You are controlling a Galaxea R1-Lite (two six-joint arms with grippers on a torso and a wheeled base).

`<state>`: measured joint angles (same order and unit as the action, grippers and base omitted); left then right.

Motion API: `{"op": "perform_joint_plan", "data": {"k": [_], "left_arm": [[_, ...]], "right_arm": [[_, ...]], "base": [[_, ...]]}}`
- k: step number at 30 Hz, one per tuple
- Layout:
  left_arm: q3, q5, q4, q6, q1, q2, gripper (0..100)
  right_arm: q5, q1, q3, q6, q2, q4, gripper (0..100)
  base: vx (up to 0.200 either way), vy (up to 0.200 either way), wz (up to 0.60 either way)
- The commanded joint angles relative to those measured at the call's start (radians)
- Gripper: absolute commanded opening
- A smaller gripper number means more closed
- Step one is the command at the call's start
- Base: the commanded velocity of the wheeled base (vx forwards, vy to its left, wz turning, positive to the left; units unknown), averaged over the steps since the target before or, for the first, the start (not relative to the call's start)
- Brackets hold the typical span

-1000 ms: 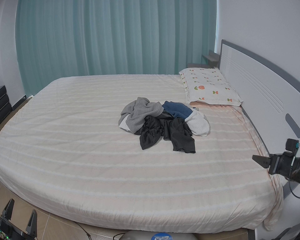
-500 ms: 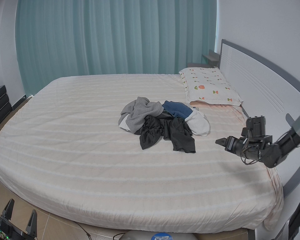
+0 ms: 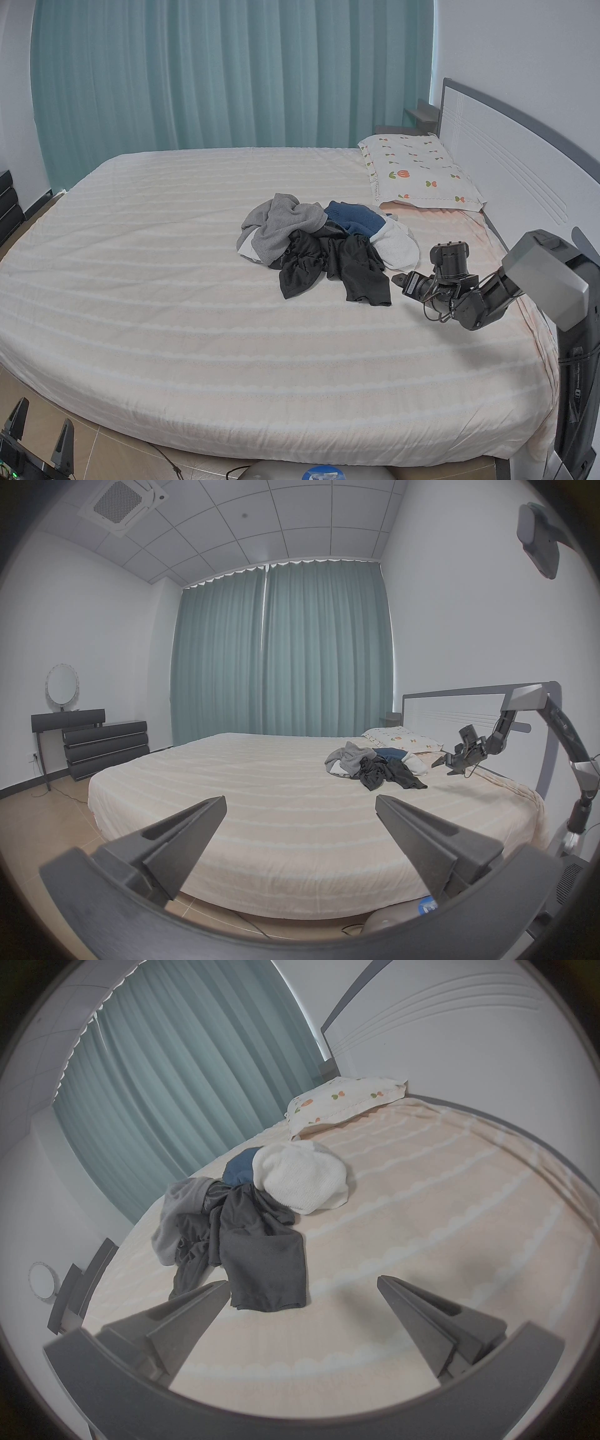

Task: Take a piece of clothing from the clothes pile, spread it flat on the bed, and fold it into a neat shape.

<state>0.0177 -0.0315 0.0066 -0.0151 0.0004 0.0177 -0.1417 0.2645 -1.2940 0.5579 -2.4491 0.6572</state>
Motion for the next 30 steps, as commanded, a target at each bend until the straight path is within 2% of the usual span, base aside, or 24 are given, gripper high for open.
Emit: {"op": "perform_joint_plan", "data": {"k": [1, 7, 13, 29, 30], "left_arm": [[-0.016, -0.001, 0.000, 0.000, 0.001, -0.016, 100], [-0.016, -0.001, 0.000, 0.000, 0.001, -0.016, 100], [-0.016, -0.001, 0.000, -0.002, 0.001, -0.016, 100], [-0.015, -0.002, 0.001, -0.006, 0.001, -0.016, 100], [-0.015, -0.002, 0.001, -0.006, 0.001, -0.016, 100]], "right_arm": [[-0.006, 0.022, -0.117, 0.002, -0.157, 0.001, 100], [-0.006, 0.035, -0.234, 0.004, -0.232, 0.001, 100], [-0.006, 0.056, -0.278, 0.045, -0.252, -0.001, 100], [-0.033, 0.067, -0.422, 0.045, -0.324, -0.068, 100], [-0.033, 0.068, -0.422, 0.043, -0.326, -0.070, 0]], "base": [[0.000, 0.000, 0.00], [0.000, 0.000, 0.00], [0.000, 0.000, 0.00], [0.000, 0.000, 0.00], [0.000, 0.000, 0.00]]}}
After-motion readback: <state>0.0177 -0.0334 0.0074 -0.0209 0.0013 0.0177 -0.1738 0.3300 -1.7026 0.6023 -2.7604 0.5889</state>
